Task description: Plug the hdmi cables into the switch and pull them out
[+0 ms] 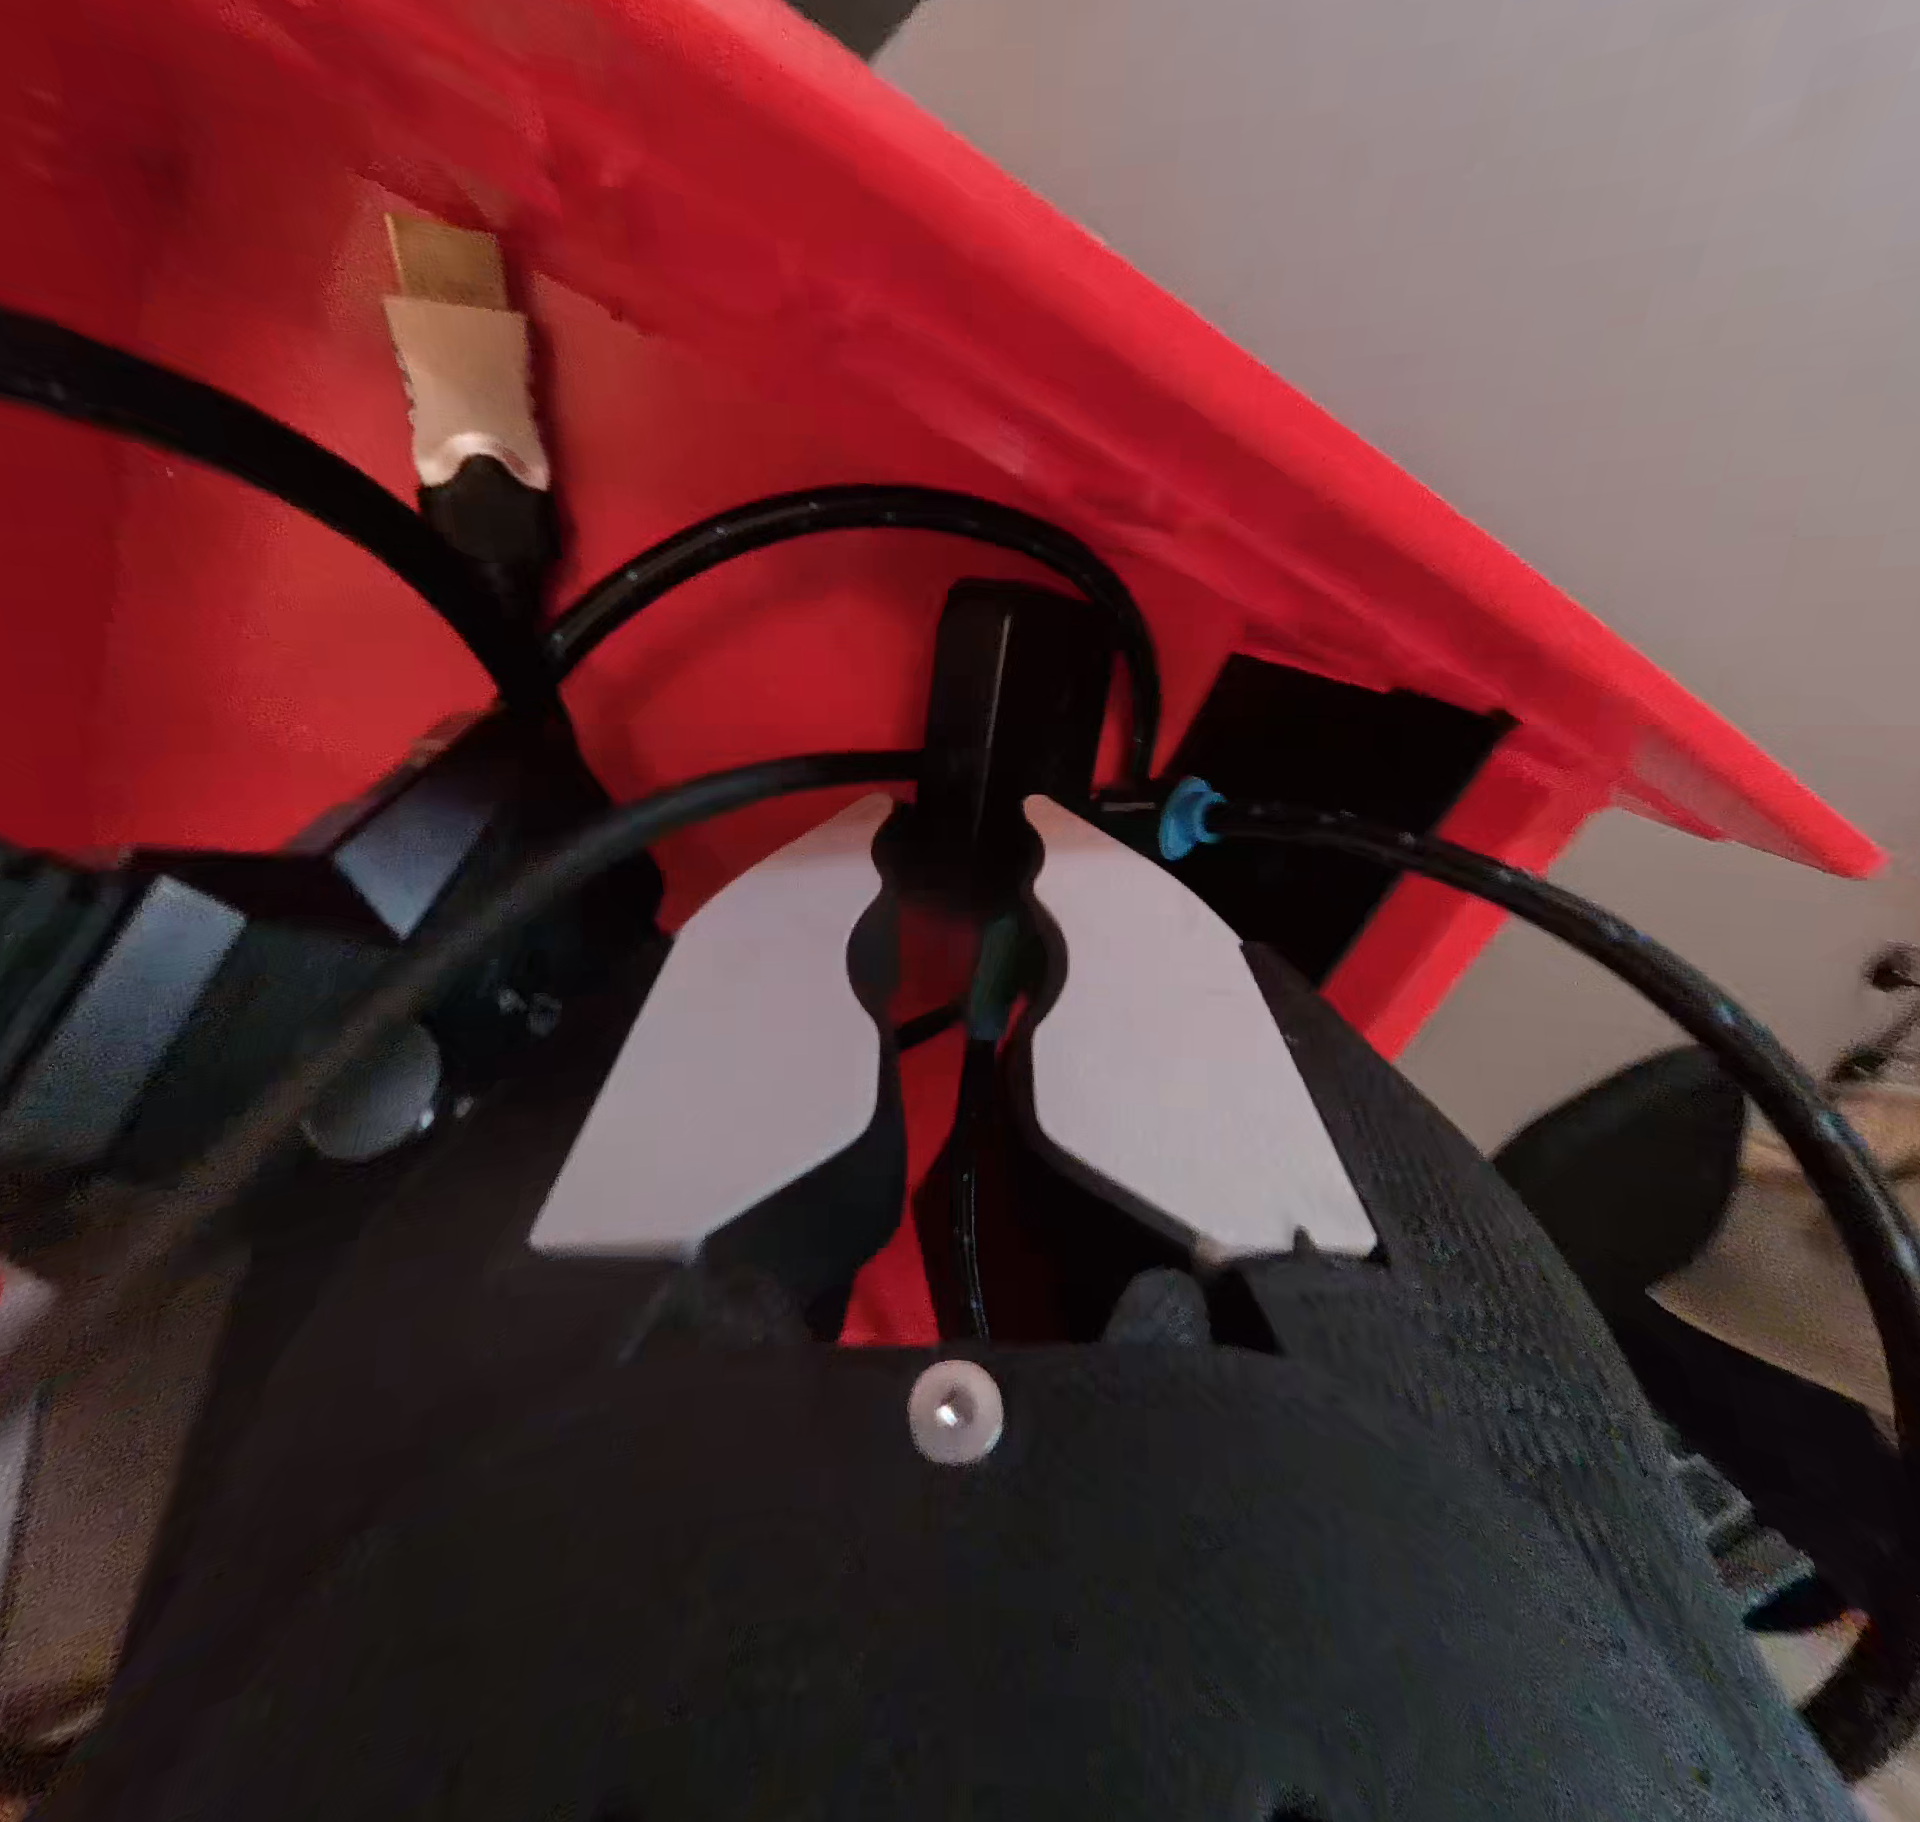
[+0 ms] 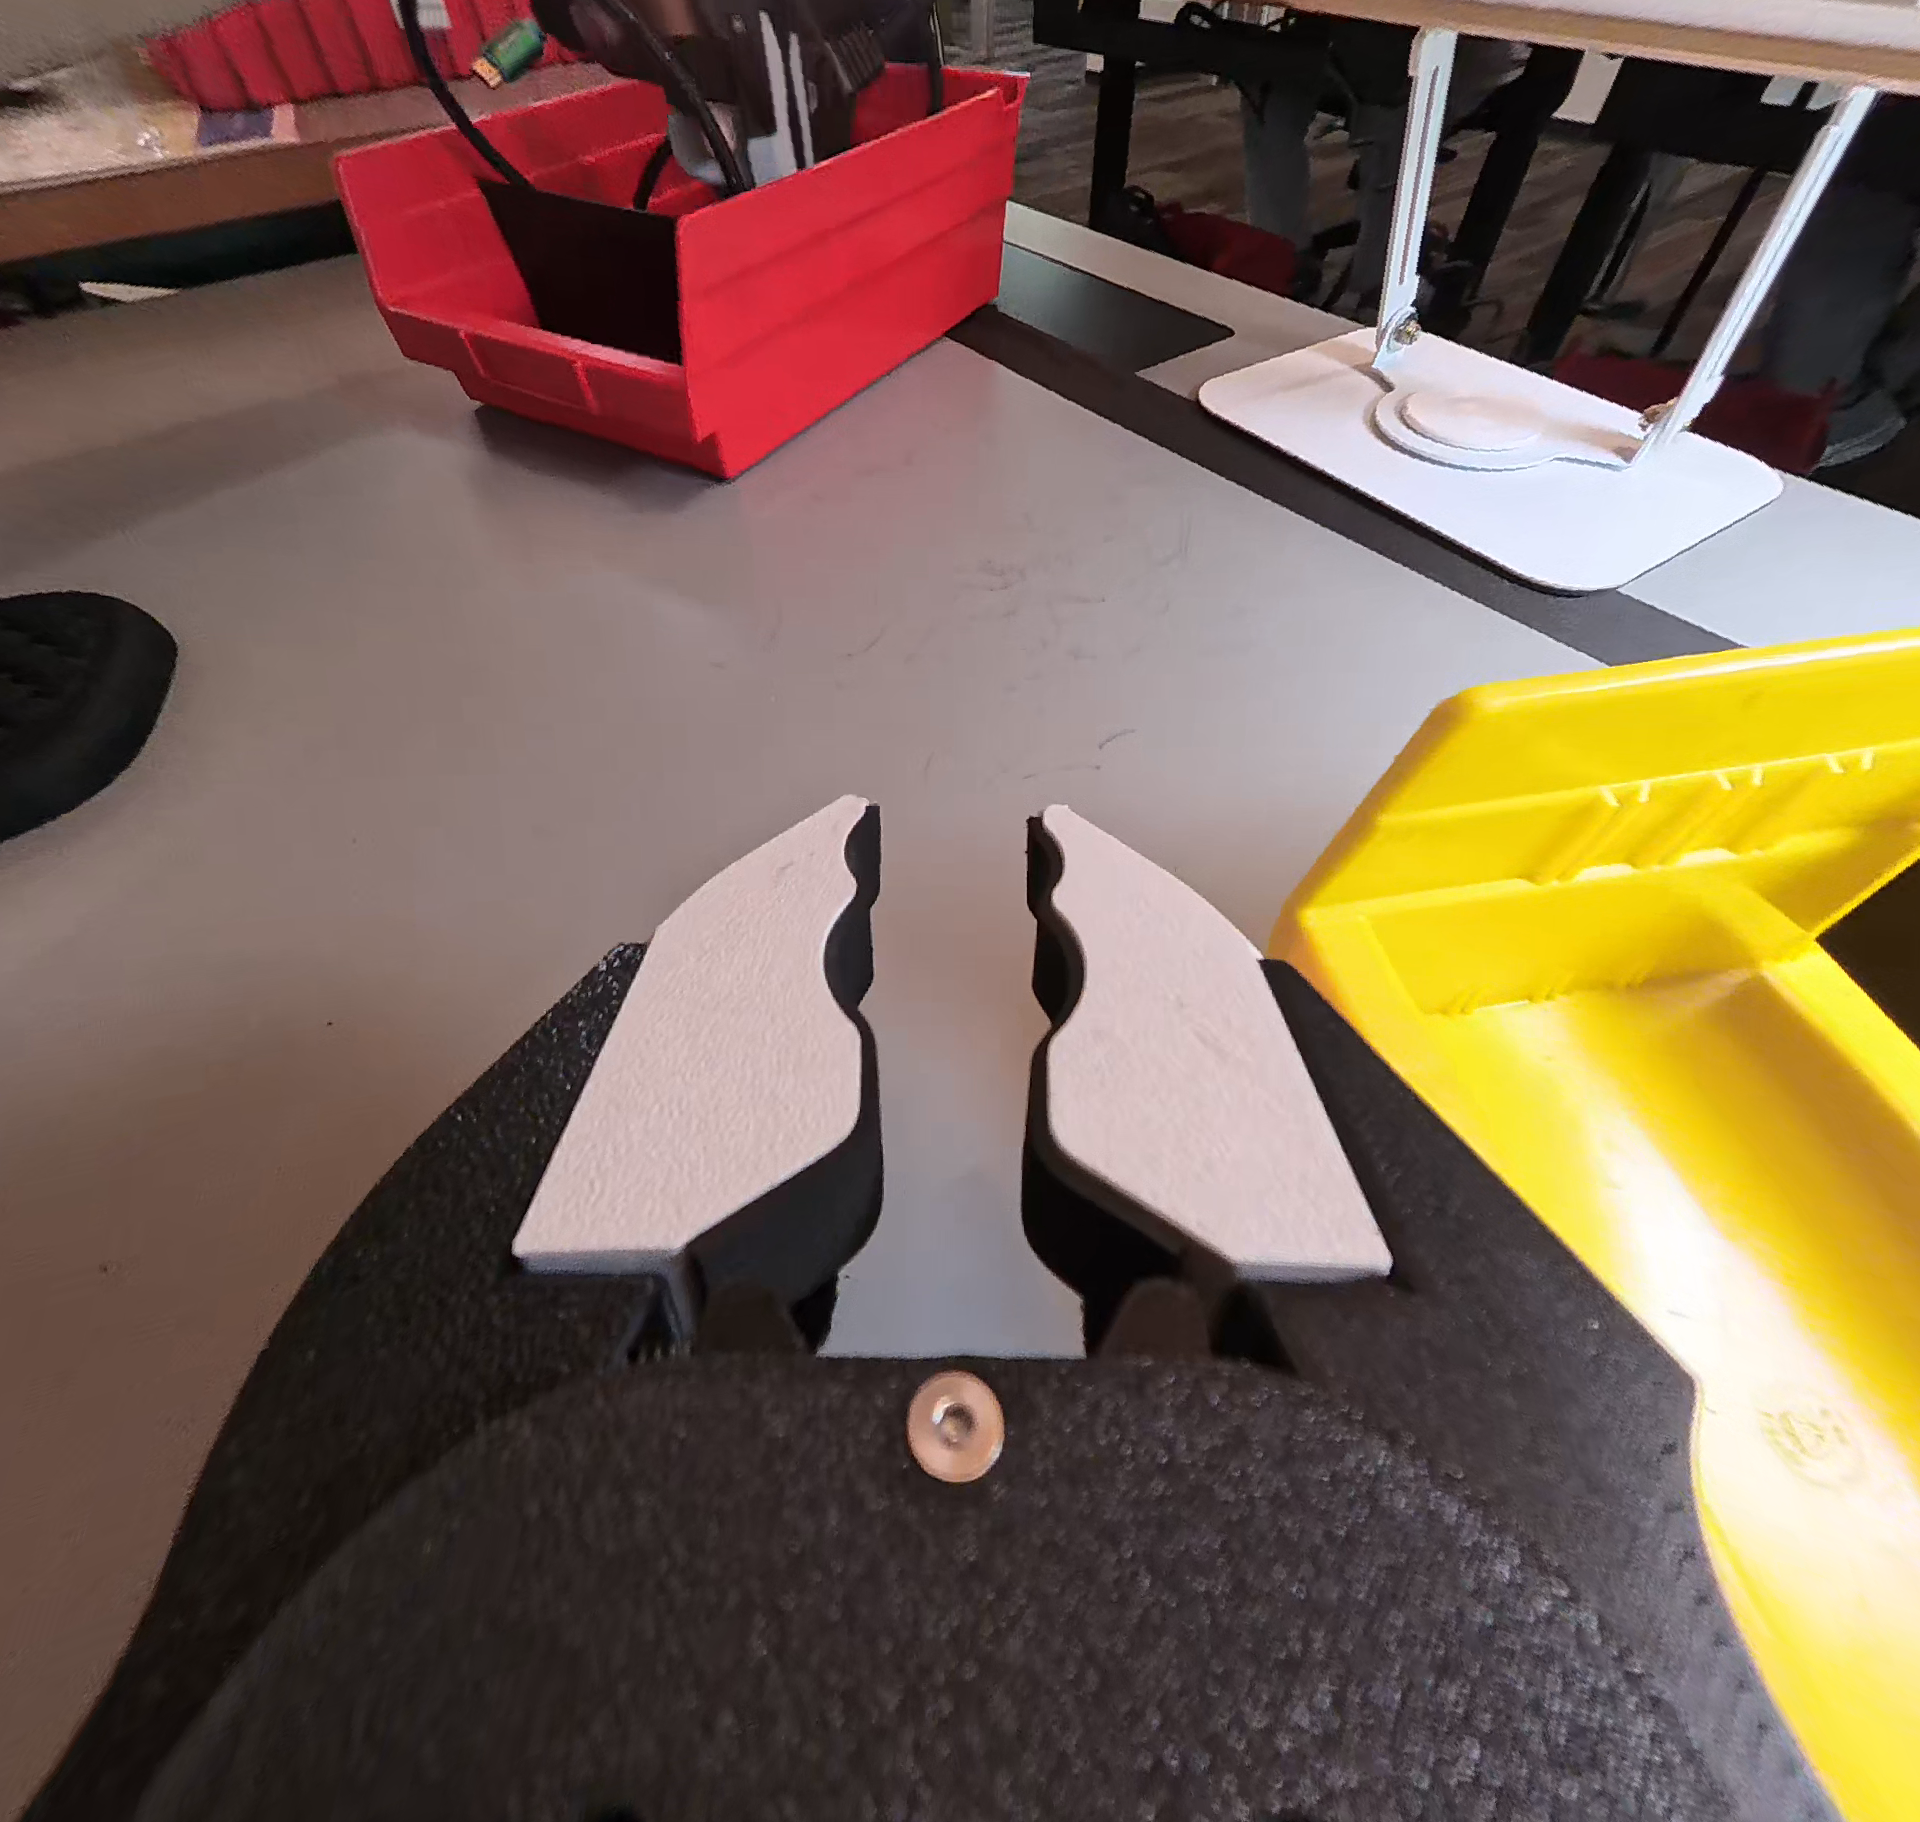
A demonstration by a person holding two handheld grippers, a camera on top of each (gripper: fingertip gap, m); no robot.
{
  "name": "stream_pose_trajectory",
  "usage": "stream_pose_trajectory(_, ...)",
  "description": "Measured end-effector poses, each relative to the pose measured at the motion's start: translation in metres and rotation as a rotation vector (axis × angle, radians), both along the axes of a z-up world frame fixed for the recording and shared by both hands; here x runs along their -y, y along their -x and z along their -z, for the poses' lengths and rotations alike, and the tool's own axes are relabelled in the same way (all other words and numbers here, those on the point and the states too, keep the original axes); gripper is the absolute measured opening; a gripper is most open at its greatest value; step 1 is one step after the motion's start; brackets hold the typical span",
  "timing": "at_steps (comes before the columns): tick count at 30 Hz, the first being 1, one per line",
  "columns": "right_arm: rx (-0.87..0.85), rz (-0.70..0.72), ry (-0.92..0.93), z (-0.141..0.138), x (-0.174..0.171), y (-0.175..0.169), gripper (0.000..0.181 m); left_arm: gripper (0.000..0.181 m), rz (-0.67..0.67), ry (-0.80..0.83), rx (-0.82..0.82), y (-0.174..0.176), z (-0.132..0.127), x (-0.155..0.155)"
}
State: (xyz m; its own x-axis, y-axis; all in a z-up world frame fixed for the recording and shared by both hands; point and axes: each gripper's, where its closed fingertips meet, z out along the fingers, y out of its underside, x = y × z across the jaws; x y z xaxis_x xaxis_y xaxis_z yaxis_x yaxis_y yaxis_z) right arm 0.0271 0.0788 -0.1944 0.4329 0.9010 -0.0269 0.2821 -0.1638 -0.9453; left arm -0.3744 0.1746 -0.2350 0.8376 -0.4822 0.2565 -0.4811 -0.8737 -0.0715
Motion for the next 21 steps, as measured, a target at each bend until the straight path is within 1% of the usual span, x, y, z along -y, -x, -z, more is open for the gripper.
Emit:
stream_pose_trajectory(1, -0.004, 0.000, 0.000, -0.001, 0.000, 0.000, 0.026, 0.018, 0.006, 0.005, 0.031, -0.003, -0.004, 0.004)
stream_pose_trajectory(3, -0.010, 0.000, -0.002, -0.002, 0.000, -0.001, 0.026, 0.017, 0.039, -0.007, 0.047, -0.006, -0.008, 0.010)
stream_pose_trajectory(6, -0.009, 0.002, -0.009, -0.003, 0.001, -0.001, 0.025, 0.017, 0.091, -0.077, 0.026, -0.009, -0.018, 0.012)
stream_pose_trajectory(11, -0.012, -0.001, -0.022, -0.005, 0.003, 0.001, 0.025, 0.014, 0.106, -0.205, 0.027, -0.010, -0.060, 0.010)
stream_pose_trajectory(14, -0.005, -0.001, -0.033, -0.004, 0.004, 0.002, 0.025, 0.011, 0.098, -0.308, 0.017, -0.008, -0.091, 0.009)
stream_pose_trajectory(15, -0.004, 0.000, -0.038, -0.004, 0.004, 0.002, 0.025, 0.015, 0.088, -0.357, 0.016, -0.008, -0.104, 0.007)
stream_pose_trajectory(18, -0.026, 0.001, -0.042, -0.008, 0.005, 0.003, 0.025, 0.014, 0.075, -0.508, 0.061, -0.014, -0.148, 0.008)
stream_pose_trajectory(21, -0.066, -0.003, -0.040, -0.018, 0.008, 0.008, 0.025, 0.014, 0.091, -0.651, 0.099, -0.027, -0.193, 0.018)
